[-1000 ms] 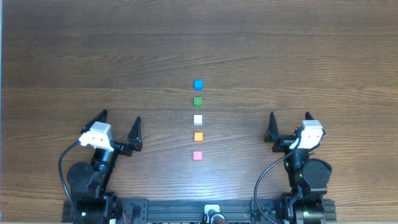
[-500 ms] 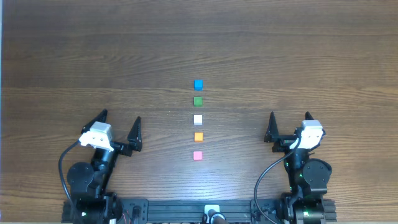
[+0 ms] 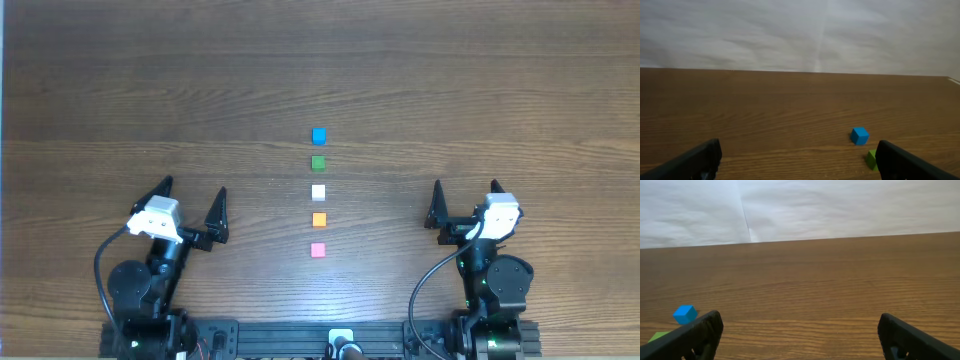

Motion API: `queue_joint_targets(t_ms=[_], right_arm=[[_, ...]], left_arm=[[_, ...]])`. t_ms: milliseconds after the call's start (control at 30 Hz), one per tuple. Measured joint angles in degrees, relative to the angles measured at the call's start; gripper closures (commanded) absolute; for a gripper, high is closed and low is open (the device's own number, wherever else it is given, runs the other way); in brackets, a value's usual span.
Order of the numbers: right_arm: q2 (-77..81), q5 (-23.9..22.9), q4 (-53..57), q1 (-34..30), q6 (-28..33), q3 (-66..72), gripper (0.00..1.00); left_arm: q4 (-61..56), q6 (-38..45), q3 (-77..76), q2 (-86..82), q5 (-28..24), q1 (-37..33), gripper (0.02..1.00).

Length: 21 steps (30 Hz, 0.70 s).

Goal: Stack Cubes

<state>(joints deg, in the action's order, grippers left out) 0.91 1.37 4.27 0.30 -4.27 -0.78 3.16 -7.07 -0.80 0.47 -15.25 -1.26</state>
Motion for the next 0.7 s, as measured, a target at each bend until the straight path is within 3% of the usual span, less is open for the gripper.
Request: queue_joint_targets(t_ms=[700], right_arm=[[0.0, 0.0, 0.0, 0.0, 0.0, 0.0, 0.009]], left_arm=[[0.0, 0.0, 0.0, 0.0, 2.6, 0.0, 0.018]])
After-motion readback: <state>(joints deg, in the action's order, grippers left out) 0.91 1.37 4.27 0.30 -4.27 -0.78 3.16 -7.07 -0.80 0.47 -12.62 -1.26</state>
